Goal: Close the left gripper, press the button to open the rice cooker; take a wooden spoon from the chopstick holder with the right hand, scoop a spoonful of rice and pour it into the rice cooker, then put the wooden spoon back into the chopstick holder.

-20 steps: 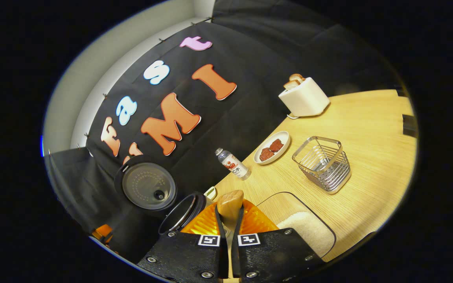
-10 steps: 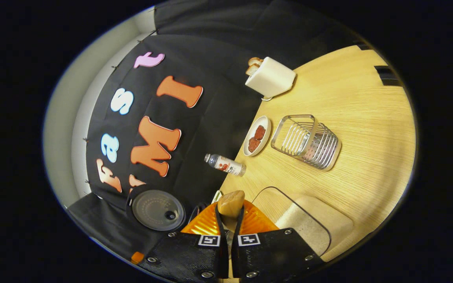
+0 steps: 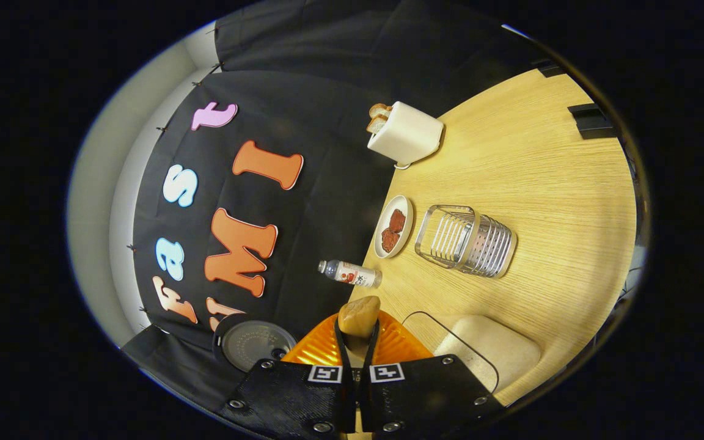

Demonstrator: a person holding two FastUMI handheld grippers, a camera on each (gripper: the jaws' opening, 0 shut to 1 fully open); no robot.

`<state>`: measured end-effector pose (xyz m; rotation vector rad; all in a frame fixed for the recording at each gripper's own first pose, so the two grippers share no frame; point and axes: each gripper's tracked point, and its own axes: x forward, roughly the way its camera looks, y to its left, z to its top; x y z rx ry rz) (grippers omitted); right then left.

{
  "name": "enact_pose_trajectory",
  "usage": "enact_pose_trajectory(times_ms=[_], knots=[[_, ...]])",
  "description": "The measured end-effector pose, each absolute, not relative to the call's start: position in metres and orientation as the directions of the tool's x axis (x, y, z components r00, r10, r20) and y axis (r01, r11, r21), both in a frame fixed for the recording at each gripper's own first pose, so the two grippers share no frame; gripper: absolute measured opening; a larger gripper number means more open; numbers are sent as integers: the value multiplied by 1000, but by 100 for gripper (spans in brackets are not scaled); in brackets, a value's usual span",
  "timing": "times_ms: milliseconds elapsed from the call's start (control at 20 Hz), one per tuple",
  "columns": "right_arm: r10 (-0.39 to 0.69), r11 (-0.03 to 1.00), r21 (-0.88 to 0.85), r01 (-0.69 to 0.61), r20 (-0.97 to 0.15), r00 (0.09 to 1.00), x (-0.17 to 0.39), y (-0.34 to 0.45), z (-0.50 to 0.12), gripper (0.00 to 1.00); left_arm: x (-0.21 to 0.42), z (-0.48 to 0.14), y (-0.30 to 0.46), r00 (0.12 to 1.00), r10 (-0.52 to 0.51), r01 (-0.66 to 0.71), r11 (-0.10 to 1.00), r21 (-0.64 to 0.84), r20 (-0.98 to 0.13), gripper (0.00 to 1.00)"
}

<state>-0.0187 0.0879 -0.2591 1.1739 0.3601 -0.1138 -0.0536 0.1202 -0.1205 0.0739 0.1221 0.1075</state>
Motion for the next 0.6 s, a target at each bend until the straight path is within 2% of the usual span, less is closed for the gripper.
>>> enact_pose_trajectory(times_ms=[600], knots=[[105, 383, 903, 192, -249, 963, 13, 102, -182, 2, -47, -127, 123, 987, 93, -87, 995, 57, -131, 98]])
